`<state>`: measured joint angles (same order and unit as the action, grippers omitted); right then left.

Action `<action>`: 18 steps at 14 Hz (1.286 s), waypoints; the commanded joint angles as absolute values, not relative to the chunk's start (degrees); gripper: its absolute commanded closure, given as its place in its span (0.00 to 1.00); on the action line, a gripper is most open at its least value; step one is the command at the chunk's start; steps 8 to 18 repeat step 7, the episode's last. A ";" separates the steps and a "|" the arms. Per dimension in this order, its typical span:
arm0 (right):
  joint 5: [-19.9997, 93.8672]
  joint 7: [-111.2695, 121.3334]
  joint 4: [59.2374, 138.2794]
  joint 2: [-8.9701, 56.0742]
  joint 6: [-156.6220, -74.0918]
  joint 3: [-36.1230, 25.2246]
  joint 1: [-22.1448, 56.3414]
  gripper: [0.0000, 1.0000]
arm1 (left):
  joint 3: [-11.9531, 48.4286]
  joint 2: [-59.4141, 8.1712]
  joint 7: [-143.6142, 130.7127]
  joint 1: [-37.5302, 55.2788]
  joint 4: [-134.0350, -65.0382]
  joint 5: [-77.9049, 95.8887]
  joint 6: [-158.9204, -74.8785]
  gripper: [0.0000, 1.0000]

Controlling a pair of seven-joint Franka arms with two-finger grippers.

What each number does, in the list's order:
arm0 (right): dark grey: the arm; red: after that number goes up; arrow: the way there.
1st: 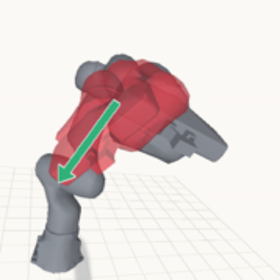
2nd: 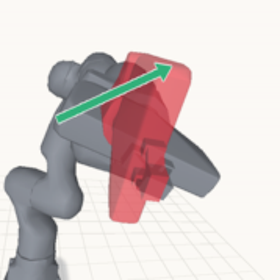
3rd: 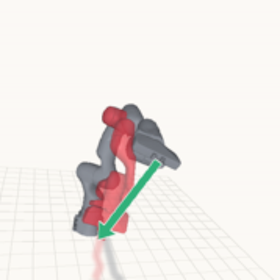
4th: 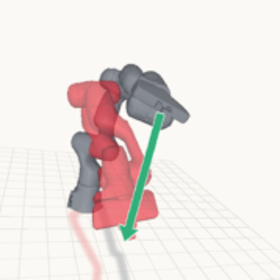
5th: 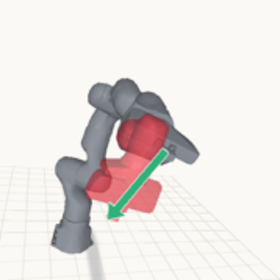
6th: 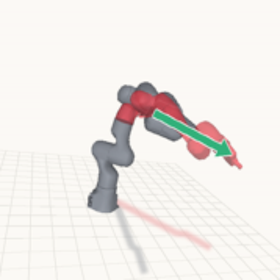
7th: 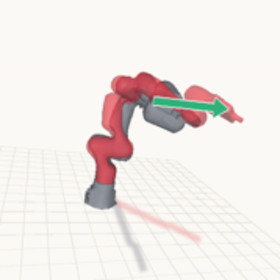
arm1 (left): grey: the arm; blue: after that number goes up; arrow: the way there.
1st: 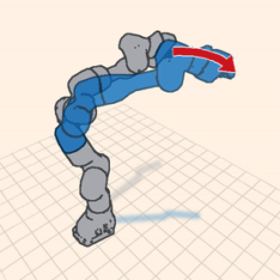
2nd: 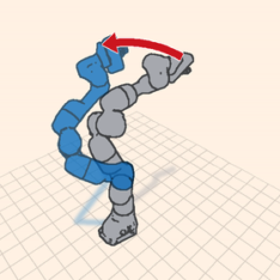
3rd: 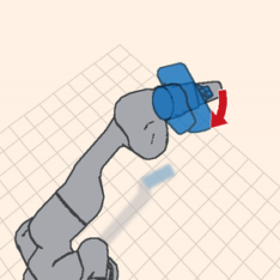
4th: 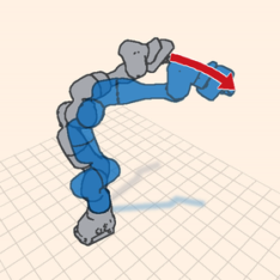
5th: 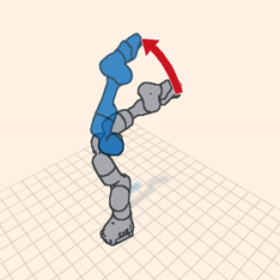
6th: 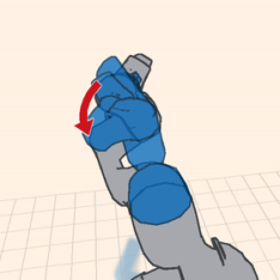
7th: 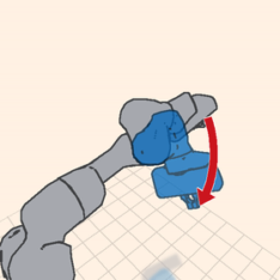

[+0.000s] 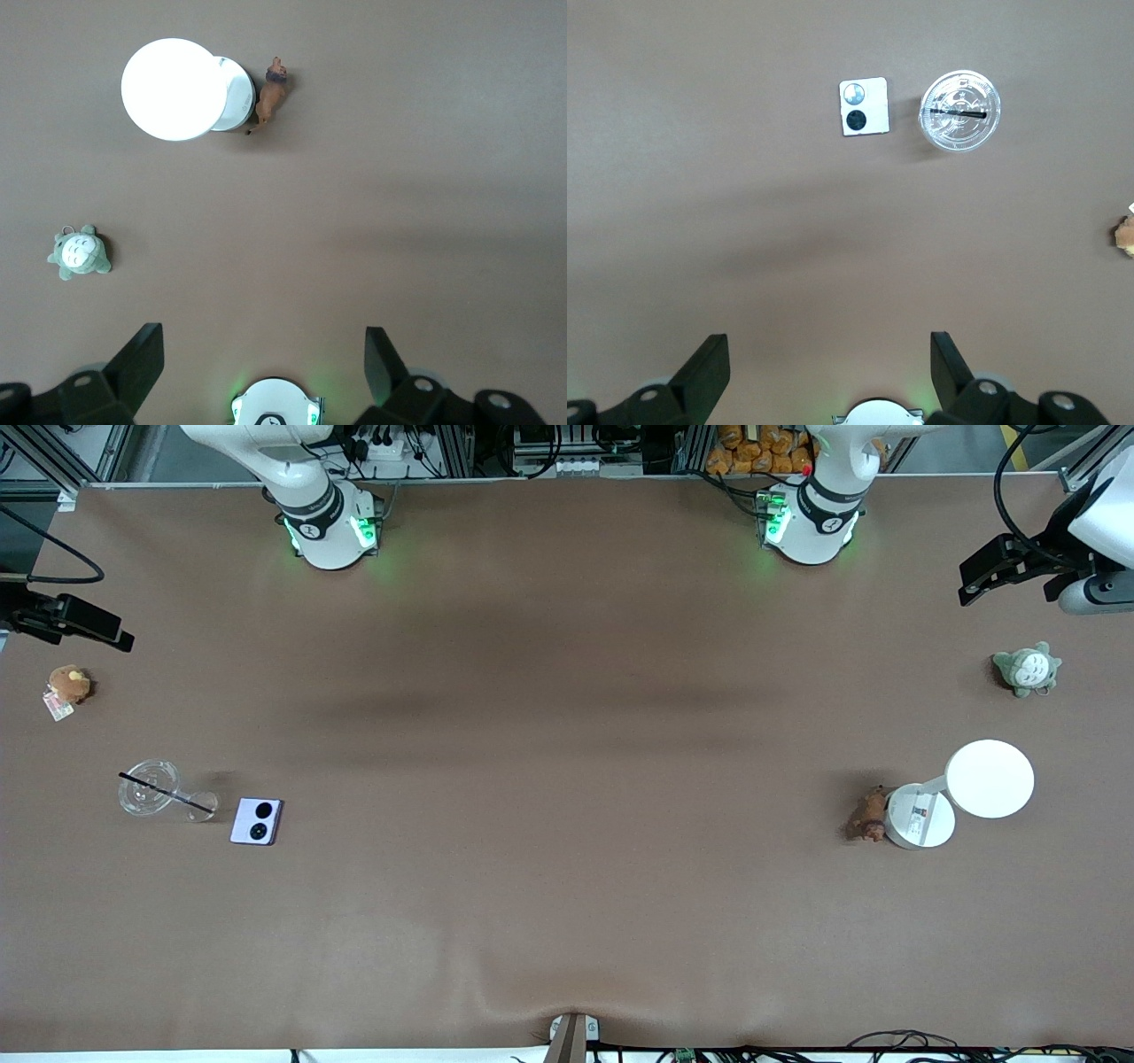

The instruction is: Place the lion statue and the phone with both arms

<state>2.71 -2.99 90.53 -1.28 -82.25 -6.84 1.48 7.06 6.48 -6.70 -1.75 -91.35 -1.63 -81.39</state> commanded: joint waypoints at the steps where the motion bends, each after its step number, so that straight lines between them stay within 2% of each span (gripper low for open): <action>1: 2.02 -2.64 91.85 -3.08 -82.88 -7.47 2.55 0.00 | 7.21 5.71 -8.17 -2.81 -89.47 -0.70 -80.16 0.00; 18: 1.93 -2.46 92.02 -3.08 -83.23 -7.38 2.81 0.00 | 7.12 5.63 -10.02 -5.10 -89.56 2.73 -80.07 0.00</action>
